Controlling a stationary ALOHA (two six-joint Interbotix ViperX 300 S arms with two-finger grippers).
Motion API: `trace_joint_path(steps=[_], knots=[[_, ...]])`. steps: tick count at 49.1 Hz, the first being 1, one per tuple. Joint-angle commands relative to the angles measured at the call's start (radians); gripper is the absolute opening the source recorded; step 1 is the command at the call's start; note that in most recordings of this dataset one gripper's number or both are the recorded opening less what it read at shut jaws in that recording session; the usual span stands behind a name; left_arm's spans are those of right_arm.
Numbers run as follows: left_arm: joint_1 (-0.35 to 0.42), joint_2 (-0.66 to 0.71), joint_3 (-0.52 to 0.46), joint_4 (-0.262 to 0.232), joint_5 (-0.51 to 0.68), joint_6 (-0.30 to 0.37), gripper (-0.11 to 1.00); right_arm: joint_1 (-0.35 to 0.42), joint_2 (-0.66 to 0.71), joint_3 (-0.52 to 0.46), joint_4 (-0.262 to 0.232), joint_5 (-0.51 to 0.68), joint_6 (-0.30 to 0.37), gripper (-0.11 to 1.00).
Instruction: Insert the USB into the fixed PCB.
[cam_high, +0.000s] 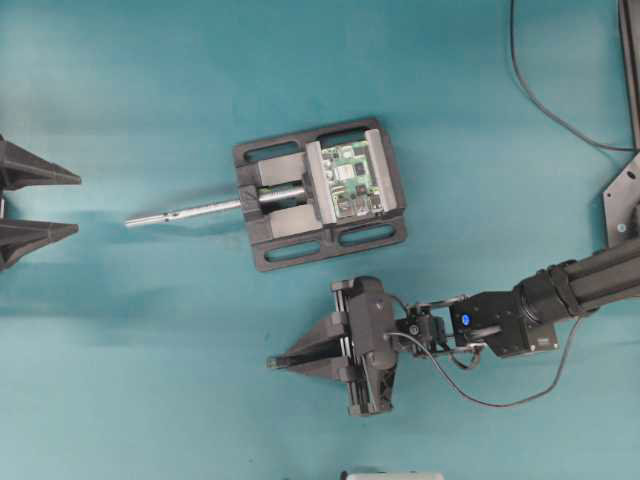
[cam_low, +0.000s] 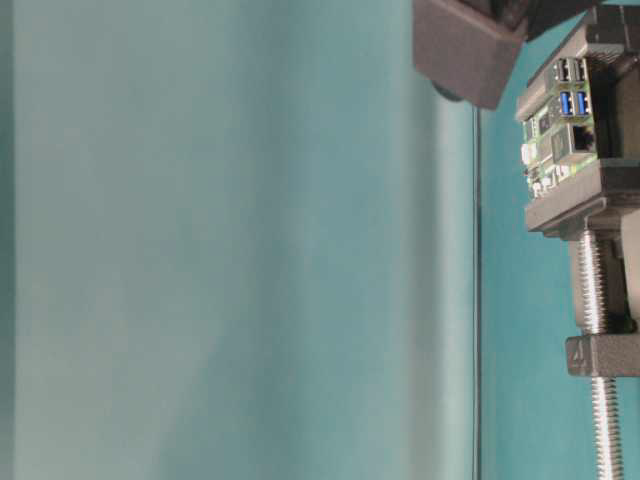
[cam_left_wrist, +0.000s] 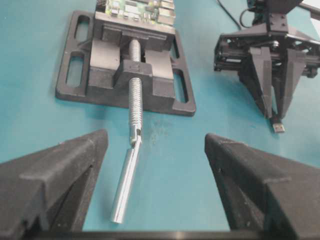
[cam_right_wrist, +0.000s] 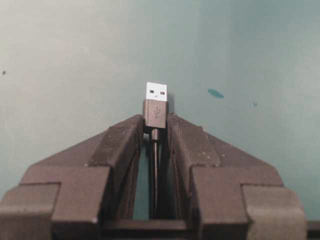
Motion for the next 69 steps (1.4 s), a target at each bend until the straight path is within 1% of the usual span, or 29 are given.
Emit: trace_joint_path(steps=[1, 7, 13, 16, 18, 20, 23, 24, 26, 29, 37, 41, 44, 45, 51, 53, 56, 60, 66, 69], knots=[[-0.002, 0.017, -0.012, 0.003, -0.005, -0.011, 0.95, 0.015, -0.009, 0.029, 0.003, 0.012, 0.0, 0.21], [-0.002, 0.017, -0.012, 0.003, -0.005, -0.011, 0.95, 0.018, -0.034, 0.049, 0.003, 0.011, -0.011, 0.21], [-0.002, 0.017, -0.012, 0.003, -0.005, -0.011, 0.95, 0.017, -0.078, 0.075, 0.015, 0.018, -0.055, 0.21], [0.0, 0.017, -0.012, 0.002, -0.005, -0.011, 0.95, 0.018, -0.104, 0.091, 0.043, 0.025, -0.089, 0.21], [-0.002, 0.017, -0.012, 0.003, -0.003, -0.011, 0.95, 0.018, -0.126, 0.1, 0.071, 0.032, -0.12, 0.21], [-0.002, 0.017, -0.012, 0.002, -0.005, -0.011, 0.95, 0.018, -0.144, 0.11, 0.109, 0.043, -0.153, 0.21], [0.0, 0.017, -0.012, 0.003, -0.003, -0.011, 0.95, 0.023, -0.172, 0.126, 0.179, 0.049, -0.212, 0.21], [0.0, 0.017, -0.012, 0.003, -0.003, -0.011, 0.95, 0.025, -0.183, 0.132, 0.219, 0.048, -0.242, 0.21], [-0.002, 0.017, -0.012, 0.003, -0.003, -0.011, 0.95, 0.031, -0.195, 0.138, 0.282, 0.043, -0.287, 0.21], [0.0, 0.017, -0.012, 0.003, -0.003, -0.011, 0.95, 0.046, -0.209, 0.143, 0.39, 0.028, -0.354, 0.21], [0.0, 0.017, -0.012, 0.002, -0.003, -0.011, 0.95, 0.104, -0.213, 0.141, 0.673, -0.058, -0.529, 0.21], [0.0, 0.017, -0.012, 0.002, -0.003, -0.011, 0.95, 0.138, -0.213, 0.132, 0.813, -0.117, -0.6, 0.21], [0.0, 0.017, -0.012, 0.003, -0.003, -0.011, 0.95, 0.166, -0.213, 0.123, 0.902, -0.169, -0.644, 0.21], [0.0, 0.017, -0.012, 0.002, -0.003, -0.011, 0.95, 0.183, -0.213, 0.118, 0.95, -0.198, -0.667, 0.21], [0.0, 0.017, -0.012, 0.002, -0.003, -0.011, 0.95, 0.224, -0.213, 0.109, 1.126, -0.287, -0.746, 0.21], [0.0, 0.017, -0.012, 0.003, -0.003, -0.011, 0.95, 0.235, -0.213, 0.107, 1.177, -0.307, -0.767, 0.21], [0.0, 0.017, -0.012, 0.002, -0.003, -0.011, 0.95, 0.244, -0.212, 0.101, 1.238, -0.333, -0.79, 0.21], [0.0, 0.017, -0.012, 0.003, -0.003, -0.011, 0.95, 0.259, -0.206, 0.086, 1.292, -0.39, -0.804, 0.21], [-0.002, 0.017, -0.012, 0.002, -0.003, -0.011, 0.95, 0.29, -0.17, 0.038, 1.365, -0.532, -0.811, 0.21], [0.0, 0.017, -0.012, 0.003, -0.003, -0.011, 0.95, 0.298, -0.144, 0.006, 1.41, -0.586, -0.811, 0.21]])
